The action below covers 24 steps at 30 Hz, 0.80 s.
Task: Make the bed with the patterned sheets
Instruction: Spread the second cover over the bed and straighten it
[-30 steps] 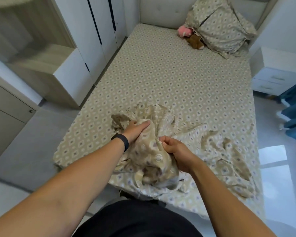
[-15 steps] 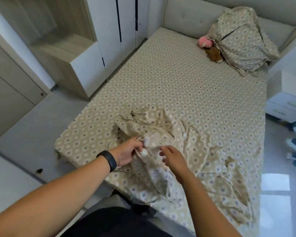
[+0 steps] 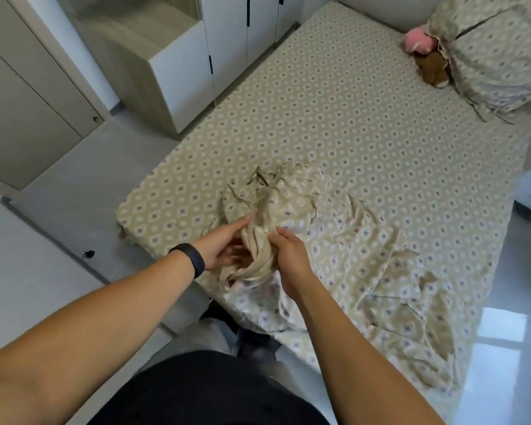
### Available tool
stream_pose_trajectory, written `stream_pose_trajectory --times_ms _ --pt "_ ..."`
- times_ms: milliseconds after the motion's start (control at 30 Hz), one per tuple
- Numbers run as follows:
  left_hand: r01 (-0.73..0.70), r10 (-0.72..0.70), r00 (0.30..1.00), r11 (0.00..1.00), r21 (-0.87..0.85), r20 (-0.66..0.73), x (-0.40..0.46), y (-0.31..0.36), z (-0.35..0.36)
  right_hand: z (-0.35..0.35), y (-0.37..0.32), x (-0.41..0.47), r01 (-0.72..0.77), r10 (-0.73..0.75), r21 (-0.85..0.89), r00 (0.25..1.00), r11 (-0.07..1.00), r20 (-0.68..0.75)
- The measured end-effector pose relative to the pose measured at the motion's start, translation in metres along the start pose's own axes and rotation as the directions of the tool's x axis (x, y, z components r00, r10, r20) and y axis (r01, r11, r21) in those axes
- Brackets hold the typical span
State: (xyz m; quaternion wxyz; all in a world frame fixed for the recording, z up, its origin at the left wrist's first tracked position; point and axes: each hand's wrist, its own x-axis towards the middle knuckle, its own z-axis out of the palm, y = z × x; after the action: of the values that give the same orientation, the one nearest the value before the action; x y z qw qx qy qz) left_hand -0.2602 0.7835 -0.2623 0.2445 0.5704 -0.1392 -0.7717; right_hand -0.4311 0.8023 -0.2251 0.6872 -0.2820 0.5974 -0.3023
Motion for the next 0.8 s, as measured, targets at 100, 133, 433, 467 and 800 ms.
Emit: stream_pose_trajectory --times_ms 100,133,433,467,800 --pt "-0.022 0.02 0.999 0.996 -0.083 -0.031 0.02 0.018 0.008 -0.007 0.003 -0.001 -0.026 0.022 -0.169 0.999 0.985 -0.026" --pt "-0.031 0.029 0.999 0.994 -0.103 -0.024 0.022 0.026 0.011 -0.009 0.002 0.0 -0.046 0.041 -0.272 0.999 0.961 -0.024" --pt "-0.047 0.112 0.938 0.978 -0.201 0.327 0.018 0.058 0.006 -0.011 -0.036 0.046 -0.151 0.096 -0.25 0.971 0.956 -0.219" --pt "-0.066 0.134 0.931 0.977 -0.203 0.339 0.017 0.063 -0.003 -0.003 -0.039 0.056 -0.171 0.125 -0.259 0.974 0.951 -0.187" --pt "-0.266 0.251 0.936 0.964 0.026 0.245 0.016 0.171 -0.093 0.105 -0.114 0.178 0.232 -0.236 -0.958 0.953 0.171 0.188"
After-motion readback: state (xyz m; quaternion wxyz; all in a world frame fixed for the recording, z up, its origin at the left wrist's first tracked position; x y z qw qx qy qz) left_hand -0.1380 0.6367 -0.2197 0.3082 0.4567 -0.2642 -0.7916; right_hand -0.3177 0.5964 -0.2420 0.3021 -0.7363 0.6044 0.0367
